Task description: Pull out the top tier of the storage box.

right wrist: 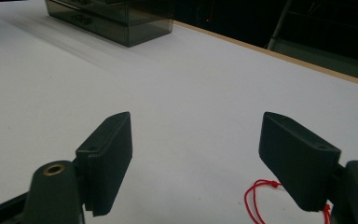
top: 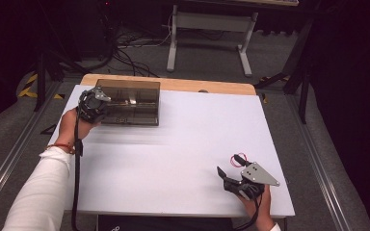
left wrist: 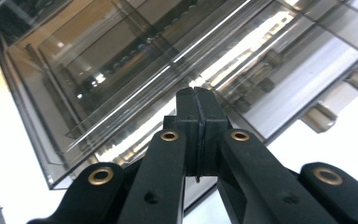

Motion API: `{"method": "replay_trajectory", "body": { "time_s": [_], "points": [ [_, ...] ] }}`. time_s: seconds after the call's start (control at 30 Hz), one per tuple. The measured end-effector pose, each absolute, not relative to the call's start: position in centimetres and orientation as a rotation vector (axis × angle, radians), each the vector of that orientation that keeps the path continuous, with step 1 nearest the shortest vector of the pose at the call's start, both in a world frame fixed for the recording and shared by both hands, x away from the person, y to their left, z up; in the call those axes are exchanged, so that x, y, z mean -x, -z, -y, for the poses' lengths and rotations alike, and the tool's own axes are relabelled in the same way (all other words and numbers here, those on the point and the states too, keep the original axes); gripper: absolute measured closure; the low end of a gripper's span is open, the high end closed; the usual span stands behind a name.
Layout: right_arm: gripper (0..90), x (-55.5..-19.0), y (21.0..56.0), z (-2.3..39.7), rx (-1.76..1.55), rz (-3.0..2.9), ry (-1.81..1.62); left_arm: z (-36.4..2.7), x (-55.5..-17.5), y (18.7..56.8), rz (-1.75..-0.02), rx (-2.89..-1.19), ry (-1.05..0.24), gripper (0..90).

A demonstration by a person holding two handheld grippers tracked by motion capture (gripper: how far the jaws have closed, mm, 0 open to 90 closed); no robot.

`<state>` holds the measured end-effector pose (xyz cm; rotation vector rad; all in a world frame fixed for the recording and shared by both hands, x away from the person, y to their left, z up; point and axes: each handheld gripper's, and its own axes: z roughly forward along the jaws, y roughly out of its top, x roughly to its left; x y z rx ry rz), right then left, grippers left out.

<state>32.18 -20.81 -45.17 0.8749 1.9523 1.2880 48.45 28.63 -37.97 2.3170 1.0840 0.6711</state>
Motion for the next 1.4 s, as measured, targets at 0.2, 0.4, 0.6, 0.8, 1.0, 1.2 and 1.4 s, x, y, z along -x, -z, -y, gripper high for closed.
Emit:
{"method": "replay_trajectory", "body": {
  "time_s": [0.2, 0.4, 0.6, 0.8, 1.0, 1.2, 1.4],
  "points": [
    [26.7, -32.2, 45.1, 20.8, -0.877, -1.953, -1.287, -28.7, -48.2, 37.9, -1.062, -2.335, -0.643, 89.8],
    [26.8, -32.2, 45.1, 20.8, -0.873, -1.954, -1.286, -29.0, -47.8, 37.9, -1.044, -2.34, -0.616, 89.8],
    [26.9, -32.2, 45.1, 21.0, -0.882, -1.948, -1.286, -29.0, -47.3, 37.9, -1.022, -2.357, -0.617, 89.8],
    [26.9, -32.2, 45.1, 20.9, -0.882, -1.95, -1.286, -29.2, -46.9, 37.9, -1.011, -2.361, -0.616, 89.8],
    [27.2, -32.2, 45.0, 20.9, -0.886, -1.95, -1.283, -29.5, -46.8, 38.0, -1.017, -2.356, -0.62, 89.8],
    [27.6, -32.2, 45.0, 20.9, -0.891, -1.953, -1.283, -29.6, -46.6, 38.0, -1.016, -2.357, -0.621, 89.8],
    [27.9, -32.2, 45.1, 20.8, -0.884, -1.959, -1.282, -29.9, -46.4, 38.0, -1.015, -2.357, -0.63, 89.8]
  ]
}}
